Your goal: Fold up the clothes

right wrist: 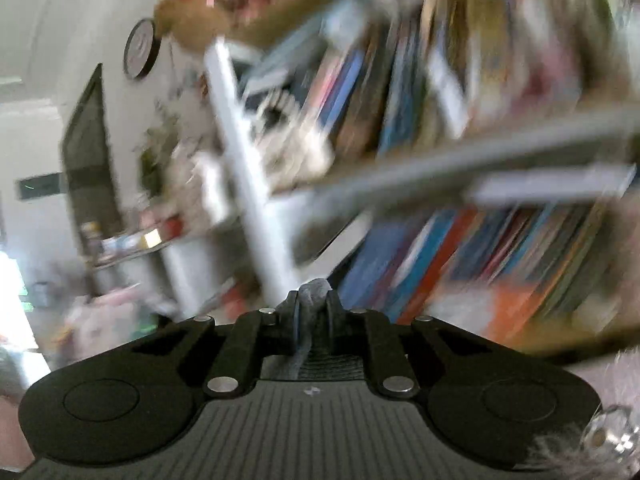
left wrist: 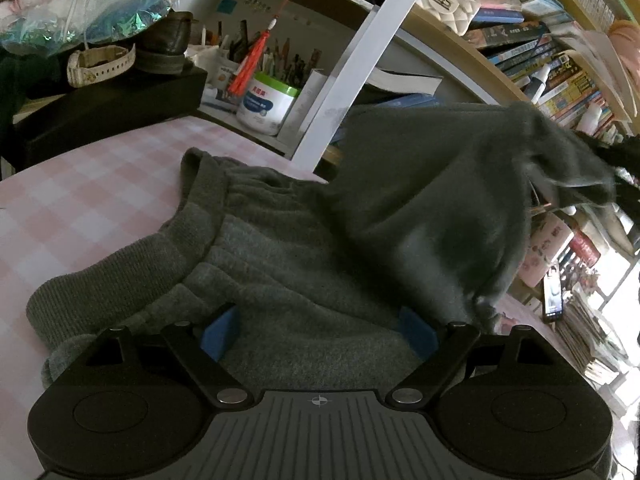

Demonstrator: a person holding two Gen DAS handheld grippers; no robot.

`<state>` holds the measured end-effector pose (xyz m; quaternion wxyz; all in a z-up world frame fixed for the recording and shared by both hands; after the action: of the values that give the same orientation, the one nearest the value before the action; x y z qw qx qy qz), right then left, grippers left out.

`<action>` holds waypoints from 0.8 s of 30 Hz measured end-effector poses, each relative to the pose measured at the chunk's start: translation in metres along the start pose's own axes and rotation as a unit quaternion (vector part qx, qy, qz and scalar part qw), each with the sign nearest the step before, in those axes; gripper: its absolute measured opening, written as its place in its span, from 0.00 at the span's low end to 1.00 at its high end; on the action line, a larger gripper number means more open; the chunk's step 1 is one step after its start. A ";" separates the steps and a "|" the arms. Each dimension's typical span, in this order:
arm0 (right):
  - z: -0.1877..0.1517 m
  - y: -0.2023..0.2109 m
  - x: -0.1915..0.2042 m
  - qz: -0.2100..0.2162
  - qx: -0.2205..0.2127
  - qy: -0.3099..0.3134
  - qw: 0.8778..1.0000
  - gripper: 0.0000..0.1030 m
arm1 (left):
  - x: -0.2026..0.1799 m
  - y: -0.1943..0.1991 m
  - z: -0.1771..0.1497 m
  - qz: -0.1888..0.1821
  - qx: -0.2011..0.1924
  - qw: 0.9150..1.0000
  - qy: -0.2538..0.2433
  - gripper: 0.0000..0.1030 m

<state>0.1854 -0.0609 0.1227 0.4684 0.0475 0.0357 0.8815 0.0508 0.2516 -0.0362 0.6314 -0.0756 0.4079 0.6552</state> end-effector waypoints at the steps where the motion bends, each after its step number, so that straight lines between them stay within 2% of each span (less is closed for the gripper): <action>1: 0.010 0.011 -0.004 -0.017 -0.025 0.019 0.999 0.11 | 0.000 0.000 0.000 0.000 0.000 1.000 0.000 0.87; 5: 0.005 0.014 -0.043 -0.123 0.023 0.085 0.988 0.11 | 0.000 0.000 0.000 0.001 0.000 1.000 -0.001 0.87; 8: -0.009 0.002 -0.083 -0.191 0.087 0.120 0.970 0.11 | 0.000 0.000 0.001 0.001 0.000 1.000 -0.002 0.87; 11: -0.034 -0.006 -0.131 -0.234 0.160 0.115 0.952 0.11 | 0.000 0.000 0.001 0.001 0.001 1.000 -0.002 0.87; 13: -0.054 -0.007 -0.155 -0.239 0.206 0.106 0.943 0.11 | 0.000 0.000 0.001 0.000 0.001 1.000 -0.002 0.87; 15: -0.075 -0.009 -0.175 -0.223 0.237 0.083 0.942 0.12 | 0.000 0.000 0.001 0.000 0.001 1.000 -0.002 0.87; 16: -0.082 -0.008 -0.182 -0.218 0.239 0.070 0.943 0.12 | 0.000 0.000 0.001 0.000 0.001 1.000 -0.002 0.87; 21: -0.094 -0.002 -0.210 -0.249 0.221 0.019 0.943 0.15 | 0.000 0.000 0.000 0.000 0.001 1.000 -0.001 0.88; 24: -0.102 0.002 -0.201 -0.232 0.257 0.020 0.938 0.18 | 0.000 0.000 0.000 0.000 0.001 1.000 -0.002 0.88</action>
<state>0.2838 -0.2308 0.0110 0.6309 0.1387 0.2800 0.7102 0.0509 0.2518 -0.0363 0.6321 -0.0739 0.4077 0.6548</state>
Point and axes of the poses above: each gripper's, at about its wrist camera, not at the fingertips, and y roughly against the way its jaws point, x to its left, z to its top, the point moved 1 cm from there along -y, roughly the way its jaws point, and after that the axes turned 11 degrees about y, right-handed, at the moved point
